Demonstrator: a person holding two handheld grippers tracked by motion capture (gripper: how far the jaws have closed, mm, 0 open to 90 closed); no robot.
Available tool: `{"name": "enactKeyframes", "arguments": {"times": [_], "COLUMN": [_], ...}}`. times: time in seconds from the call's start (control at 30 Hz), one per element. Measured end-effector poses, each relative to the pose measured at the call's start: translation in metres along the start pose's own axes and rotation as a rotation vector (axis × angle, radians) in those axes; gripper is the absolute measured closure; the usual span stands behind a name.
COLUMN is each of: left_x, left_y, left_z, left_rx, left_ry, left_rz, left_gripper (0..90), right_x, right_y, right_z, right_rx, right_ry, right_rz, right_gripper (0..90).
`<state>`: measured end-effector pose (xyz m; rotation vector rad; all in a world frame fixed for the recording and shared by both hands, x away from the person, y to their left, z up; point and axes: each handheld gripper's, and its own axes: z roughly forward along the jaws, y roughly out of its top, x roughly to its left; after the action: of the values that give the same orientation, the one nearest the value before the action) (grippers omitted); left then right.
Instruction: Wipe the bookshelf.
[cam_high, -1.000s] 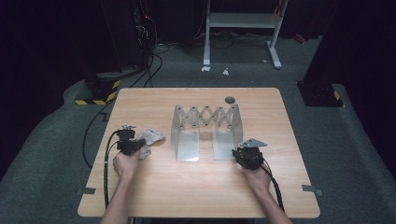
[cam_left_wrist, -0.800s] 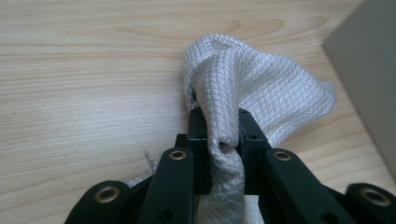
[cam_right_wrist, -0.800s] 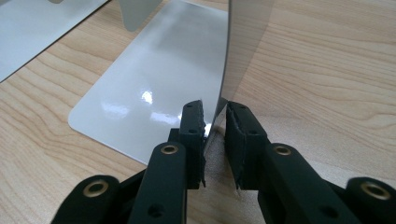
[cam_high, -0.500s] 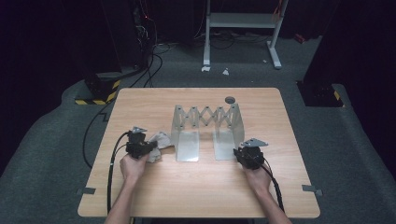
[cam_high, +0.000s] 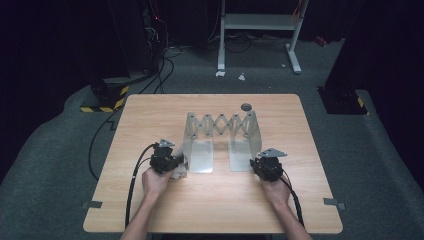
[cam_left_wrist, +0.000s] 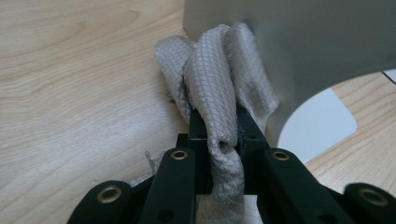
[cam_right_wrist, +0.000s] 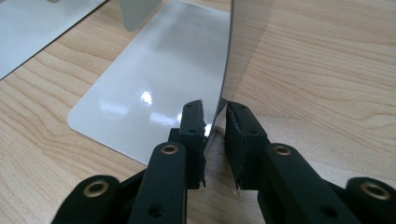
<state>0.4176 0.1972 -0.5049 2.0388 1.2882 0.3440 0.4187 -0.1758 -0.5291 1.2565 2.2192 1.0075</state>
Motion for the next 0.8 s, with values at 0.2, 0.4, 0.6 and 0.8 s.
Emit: {"name": "enactKeyframes", "arguments": {"times": [0.2,0.4,0.6,0.8], "left_x": [-0.004,-0.006,-0.010,-0.014], "left_y": [-0.001,0.009,0.019,0.031], "left_z": [0.003,-0.017,-0.038,-0.063], "left_rx": [0.006,-0.077,-0.134,-0.202], "left_ry": [-0.014,-0.043,-0.051,-0.069], "left_rz": [-0.002,-0.020,-0.014,-0.012], "left_gripper": [79.9,79.9,79.8,79.8], "right_x": [0.001,0.002,0.002,0.002], "right_y": [0.000,0.000,0.000,0.000], "right_z": [0.000,0.000,0.000,0.000], "right_rx": [0.001,0.000,0.001,0.001], "right_ry": [-0.004,-0.001,0.001,0.007], "right_rz": [-0.003,-0.008,-0.008,-0.006], "right_gripper": [77.2,77.2,77.1,77.1]}}
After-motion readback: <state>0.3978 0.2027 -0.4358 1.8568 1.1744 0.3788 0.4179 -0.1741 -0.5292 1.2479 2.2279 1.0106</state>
